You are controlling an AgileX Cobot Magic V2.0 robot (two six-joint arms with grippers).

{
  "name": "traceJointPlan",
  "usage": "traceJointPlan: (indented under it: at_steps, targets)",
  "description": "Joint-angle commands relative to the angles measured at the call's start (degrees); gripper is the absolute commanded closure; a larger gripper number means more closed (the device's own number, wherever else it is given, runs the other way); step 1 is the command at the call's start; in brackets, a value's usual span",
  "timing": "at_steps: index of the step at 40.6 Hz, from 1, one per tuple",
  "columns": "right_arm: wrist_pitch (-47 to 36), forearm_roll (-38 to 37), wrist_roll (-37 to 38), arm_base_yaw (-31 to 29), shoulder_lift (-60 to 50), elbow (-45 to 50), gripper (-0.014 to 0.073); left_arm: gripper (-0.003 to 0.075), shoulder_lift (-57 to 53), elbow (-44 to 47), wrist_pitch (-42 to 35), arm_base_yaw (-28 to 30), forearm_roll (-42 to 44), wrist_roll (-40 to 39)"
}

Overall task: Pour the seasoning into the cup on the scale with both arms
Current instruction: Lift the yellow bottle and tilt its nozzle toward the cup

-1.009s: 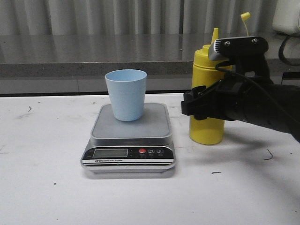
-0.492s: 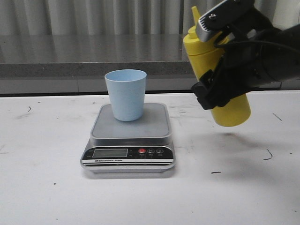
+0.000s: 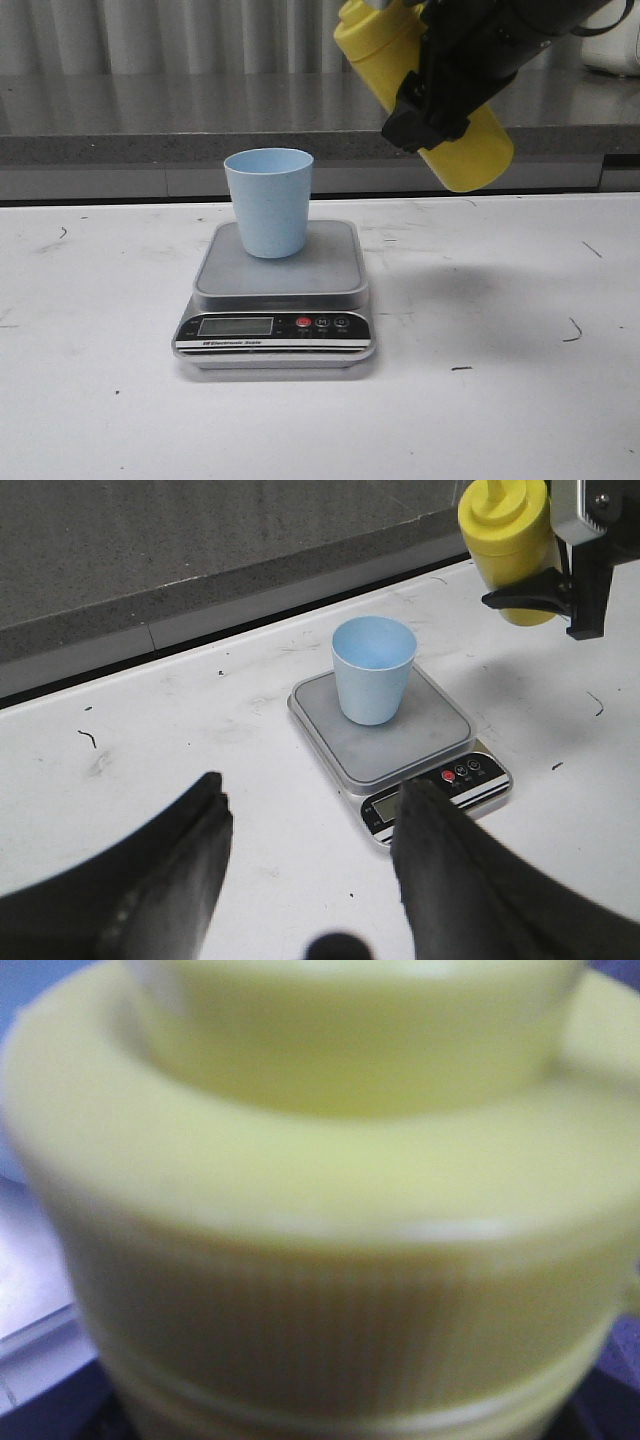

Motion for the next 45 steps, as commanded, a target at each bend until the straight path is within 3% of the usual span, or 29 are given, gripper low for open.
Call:
traceJointPlan:
  at_steps: [1, 20, 27, 45]
  targets:
    - [-1.6, -1.79, -1.11, -0.21, -2.47, -4.69, 0.0245, 0.0354, 0.21, -1.39, -4.88, -0.41, -0.27, -0.03]
    - [17.21, -7.14, 0.55, -0.21, 2.76, -20.13, 0.0245, 0.0354, 0.21, -1.39, -4.88, -0.41, -0.27, -0.03]
    - [20.51, -12.96, 1.04, -0.02, 4.49, -23.89, 0.0245, 0.0354, 0.21, -1.39, -4.88, -0.41, -0.27, -0.03]
    - [21.49, -51.83, 21.35, 3.73, 8.04, -24.61, 0.0245, 0.0354, 0.21, -1.39, -4.88, -0.41, -0.27, -0.03]
